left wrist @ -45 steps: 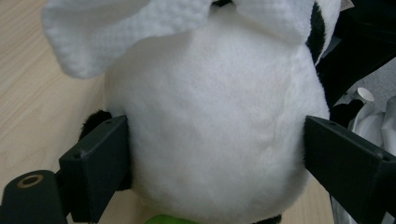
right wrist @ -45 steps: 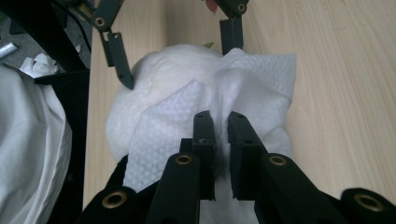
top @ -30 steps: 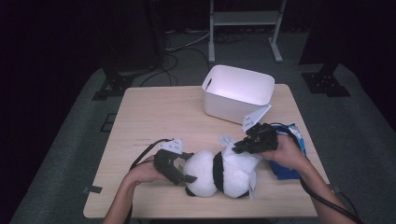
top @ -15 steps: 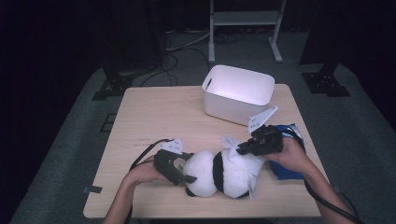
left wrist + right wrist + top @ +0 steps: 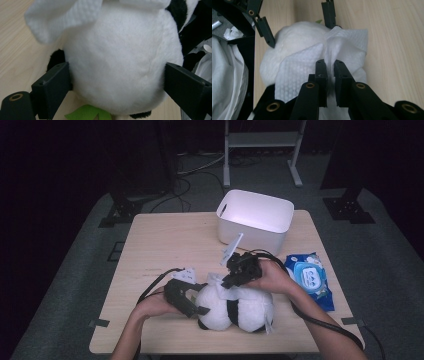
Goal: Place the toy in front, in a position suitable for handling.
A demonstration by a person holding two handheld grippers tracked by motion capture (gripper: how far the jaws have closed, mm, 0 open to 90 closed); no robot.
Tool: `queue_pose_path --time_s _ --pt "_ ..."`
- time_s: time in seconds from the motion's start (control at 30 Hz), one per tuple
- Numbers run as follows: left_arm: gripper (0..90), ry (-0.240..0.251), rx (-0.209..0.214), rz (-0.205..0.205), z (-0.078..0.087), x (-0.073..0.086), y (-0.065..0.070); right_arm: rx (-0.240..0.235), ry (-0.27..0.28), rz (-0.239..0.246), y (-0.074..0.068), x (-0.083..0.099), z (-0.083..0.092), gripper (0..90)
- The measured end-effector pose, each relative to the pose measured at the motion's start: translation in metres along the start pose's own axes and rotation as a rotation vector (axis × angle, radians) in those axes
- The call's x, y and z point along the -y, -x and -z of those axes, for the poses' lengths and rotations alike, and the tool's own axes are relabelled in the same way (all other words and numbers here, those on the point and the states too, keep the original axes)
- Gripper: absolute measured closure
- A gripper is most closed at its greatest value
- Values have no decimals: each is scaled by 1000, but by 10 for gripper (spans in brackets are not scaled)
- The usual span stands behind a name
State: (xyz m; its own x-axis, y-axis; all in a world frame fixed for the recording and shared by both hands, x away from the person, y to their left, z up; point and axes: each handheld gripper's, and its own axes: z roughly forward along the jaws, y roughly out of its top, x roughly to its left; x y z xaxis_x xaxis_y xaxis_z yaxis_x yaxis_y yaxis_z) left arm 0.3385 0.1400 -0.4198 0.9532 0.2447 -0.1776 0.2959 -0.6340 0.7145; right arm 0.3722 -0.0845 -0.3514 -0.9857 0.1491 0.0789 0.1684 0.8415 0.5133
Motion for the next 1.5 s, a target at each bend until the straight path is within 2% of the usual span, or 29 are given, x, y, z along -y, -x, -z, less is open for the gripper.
queue_pose_path --time_s 0.17,0.37,0.5,0.53,0.7,0.83,1.0,1.17,1.5 --pt "90 2 9 7 -1 3 0 -19 -12 10 5 -18 -13 818" --pt "90 8 21 1 -1 3 0 -24 -7 20 8 -25 -17 817" --pt "90 8 23 2 -1 3 0 -7 10 7 3 -13 -4 818" --pt "90 9 25 2 -1 3 0 -3 14 12 3 -9 1 817" --pt "90 19 38 5 0 3 -1 11 51 -27 -5 20 19 817" --pt "90 43 46 1 9 1 -2 14 100 -43 -12 34 20 818" --pt "81 85 34 1 19 -4 -9 12 136 -31 -19 38 19 818" --pt "28 38 69 -5 12 -8 -18 13 138 -3 -27 38 19 817" --pt "11 5 180 -28 1 -14 -24 10 158 42 -43 43 20 817"
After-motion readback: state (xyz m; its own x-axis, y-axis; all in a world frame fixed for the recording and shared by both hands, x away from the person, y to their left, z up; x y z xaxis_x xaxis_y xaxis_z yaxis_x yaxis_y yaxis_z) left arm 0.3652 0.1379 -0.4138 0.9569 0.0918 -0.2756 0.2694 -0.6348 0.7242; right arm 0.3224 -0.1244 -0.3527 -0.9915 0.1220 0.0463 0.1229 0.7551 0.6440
